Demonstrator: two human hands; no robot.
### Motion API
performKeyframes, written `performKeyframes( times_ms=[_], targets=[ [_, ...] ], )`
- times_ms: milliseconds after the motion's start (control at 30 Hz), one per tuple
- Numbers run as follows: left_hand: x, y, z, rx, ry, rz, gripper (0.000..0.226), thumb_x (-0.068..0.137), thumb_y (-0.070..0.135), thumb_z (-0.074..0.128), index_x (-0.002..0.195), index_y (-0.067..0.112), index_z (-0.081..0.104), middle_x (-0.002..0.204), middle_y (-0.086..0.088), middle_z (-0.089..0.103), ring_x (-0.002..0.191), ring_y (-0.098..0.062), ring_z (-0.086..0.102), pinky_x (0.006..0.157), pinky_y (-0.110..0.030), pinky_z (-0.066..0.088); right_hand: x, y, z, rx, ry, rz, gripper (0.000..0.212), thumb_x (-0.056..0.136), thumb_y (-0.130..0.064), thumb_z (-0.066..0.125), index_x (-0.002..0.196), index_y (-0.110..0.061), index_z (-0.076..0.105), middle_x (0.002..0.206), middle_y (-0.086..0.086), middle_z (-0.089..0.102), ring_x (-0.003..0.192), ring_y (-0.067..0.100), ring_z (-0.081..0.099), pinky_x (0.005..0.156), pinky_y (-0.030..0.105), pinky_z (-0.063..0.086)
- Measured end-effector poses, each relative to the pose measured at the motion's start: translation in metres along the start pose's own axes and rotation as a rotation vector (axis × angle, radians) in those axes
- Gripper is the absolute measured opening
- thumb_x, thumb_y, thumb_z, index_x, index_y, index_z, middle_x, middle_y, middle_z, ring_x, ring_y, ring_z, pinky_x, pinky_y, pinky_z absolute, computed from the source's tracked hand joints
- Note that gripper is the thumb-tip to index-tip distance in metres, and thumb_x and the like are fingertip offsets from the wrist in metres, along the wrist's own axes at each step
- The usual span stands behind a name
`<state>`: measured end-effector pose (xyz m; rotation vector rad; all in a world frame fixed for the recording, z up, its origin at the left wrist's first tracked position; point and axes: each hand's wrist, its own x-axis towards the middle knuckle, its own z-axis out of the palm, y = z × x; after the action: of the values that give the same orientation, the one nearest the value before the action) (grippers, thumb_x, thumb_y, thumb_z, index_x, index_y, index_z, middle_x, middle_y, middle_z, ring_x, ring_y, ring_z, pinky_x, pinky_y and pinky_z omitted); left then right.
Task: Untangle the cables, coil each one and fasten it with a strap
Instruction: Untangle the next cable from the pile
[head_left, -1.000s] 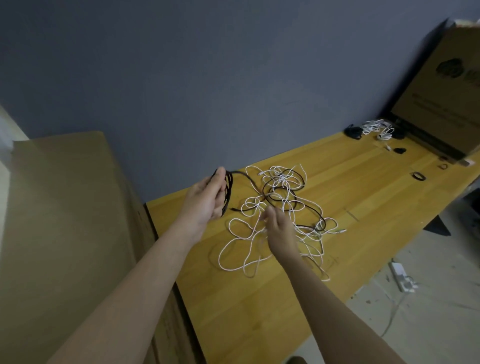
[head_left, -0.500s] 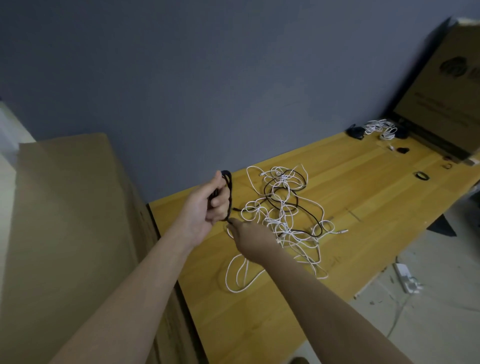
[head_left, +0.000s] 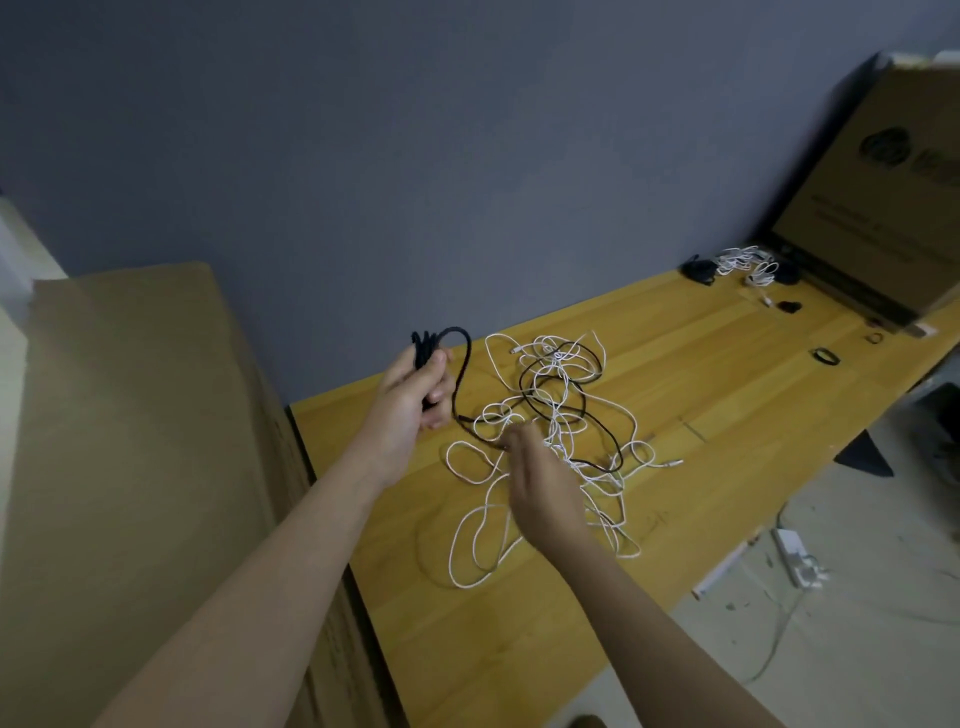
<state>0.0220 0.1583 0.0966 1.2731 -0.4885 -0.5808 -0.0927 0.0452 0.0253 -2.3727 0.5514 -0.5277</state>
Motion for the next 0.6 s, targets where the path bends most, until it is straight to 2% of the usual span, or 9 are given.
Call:
performKeyframes(
  times_ms=[100, 167, 233, 300, 367, 433, 467, 533, 600],
  targets=[
    [0.000, 0.003, -0.001, -0.038, -0.002, -0.063, 0.029, 0.101, 0.024, 0.040, 0.074, 0.015, 0.040, 0.050, 0.007, 0.029, 0.040, -0.007, 0.022, 0.041, -0.020, 0.018, 0.014, 0.000, -0.019, 0.305, 0.216, 0.178, 0.016, 0.103, -0.021, 0.037, 0.103, -0.016, 0.053, 0.081, -0.009, 0.060, 0.062, 0.004, 0.049, 0.062, 0.030, 0.040],
    [0.001, 0.003, 0.000, -0.036, -0.003, -0.104, 0.031, 0.100, 0.032, 0.040, 0.074, 0.015, 0.040, 0.048, 0.008, 0.027, 0.038, -0.006, 0.019, 0.038, -0.019, 0.015, 0.022, -0.002, -0.031, 0.413, 0.269, 0.143, 0.014, 0.103, -0.017, 0.039, 0.106, -0.015, 0.052, 0.077, -0.013, 0.053, 0.056, 0.002, 0.042, 0.055, 0.020, 0.036],
    [0.002, 0.002, 0.000, -0.065, -0.017, -0.145, 0.033, 0.098, 0.039, 0.039, 0.076, 0.015, 0.042, 0.048, 0.007, 0.026, 0.038, -0.005, 0.018, 0.039, -0.020, 0.013, 0.027, -0.005, -0.036, 0.400, 0.247, 0.070, 0.015, 0.102, -0.015, 0.040, 0.111, -0.016, 0.052, 0.074, -0.011, 0.049, 0.053, 0.003, 0.038, 0.051, 0.016, 0.032],
    [0.003, 0.001, -0.002, -0.118, -0.043, -0.172, 0.035, 0.092, 0.046, 0.041, 0.076, 0.015, 0.044, 0.048, 0.007, 0.025, 0.037, -0.005, 0.017, 0.041, -0.023, 0.011, 0.030, -0.006, -0.034, 0.300, 0.195, 0.040, 0.016, 0.102, -0.015, 0.040, 0.115, -0.020, 0.049, 0.068, -0.009, 0.047, 0.050, 0.004, 0.038, 0.048, 0.016, 0.029],
    [0.004, 0.002, -0.001, -0.187, -0.066, -0.194, 0.036, 0.085, 0.050, 0.044, 0.076, 0.015, 0.045, 0.048, 0.007, 0.024, 0.037, -0.005, 0.017, 0.040, -0.022, 0.011, 0.033, -0.003, -0.026, 0.131, 0.129, 0.046, 0.017, 0.101, -0.017, 0.040, 0.117, -0.021, 0.045, 0.069, -0.006, 0.053, 0.056, 0.004, 0.048, 0.047, 0.016, 0.028],
    [0.003, 0.004, 0.000, -0.235, -0.081, -0.201, 0.037, 0.083, 0.051, 0.044, 0.072, 0.015, 0.044, 0.046, 0.008, 0.023, 0.036, -0.005, 0.016, 0.039, -0.021, 0.011, 0.035, 0.003, -0.015, -0.033, 0.041, 0.052, 0.017, 0.102, -0.018, 0.040, 0.116, -0.014, 0.048, 0.080, 0.005, 0.063, 0.071, 0.022, 0.059, 0.053, 0.029, 0.032],
    [0.002, 0.005, 0.001, -0.256, -0.081, -0.206, 0.038, 0.083, 0.051, 0.043, 0.069, 0.016, 0.042, 0.046, 0.008, 0.022, 0.035, -0.004, 0.016, 0.040, -0.021, 0.009, 0.034, 0.004, -0.010, -0.131, 0.005, 0.019, 0.017, 0.101, -0.015, 0.040, 0.113, -0.011, 0.051, 0.083, 0.010, 0.065, 0.074, 0.029, 0.060, 0.055, 0.031, 0.031],
    [0.003, 0.007, 0.001, -0.285, -0.064, -0.220, 0.042, 0.088, 0.053, 0.038, 0.065, 0.018, 0.037, 0.045, 0.009, 0.021, 0.035, -0.003, 0.015, 0.041, -0.022, 0.007, 0.029, 0.006, 0.001, -0.384, -0.013, -0.158, 0.018, 0.091, 0.000, 0.042, 0.099, -0.007, 0.057, 0.072, 0.011, 0.062, 0.064, 0.032, 0.058, 0.053, 0.028, 0.027],
    [0.005, 0.007, -0.001, -0.283, -0.023, -0.229, 0.046, 0.095, 0.053, 0.033, 0.064, 0.019, 0.035, 0.045, 0.009, 0.021, 0.035, -0.003, 0.015, 0.040, -0.022, 0.008, 0.019, 0.009, 0.016, -0.537, -0.012, -0.317, 0.021, 0.071, 0.001, 0.049, 0.085, -0.009, 0.061, 0.056, 0.004, 0.056, 0.050, 0.026, 0.054, 0.048, 0.024, 0.025]
  ],
)
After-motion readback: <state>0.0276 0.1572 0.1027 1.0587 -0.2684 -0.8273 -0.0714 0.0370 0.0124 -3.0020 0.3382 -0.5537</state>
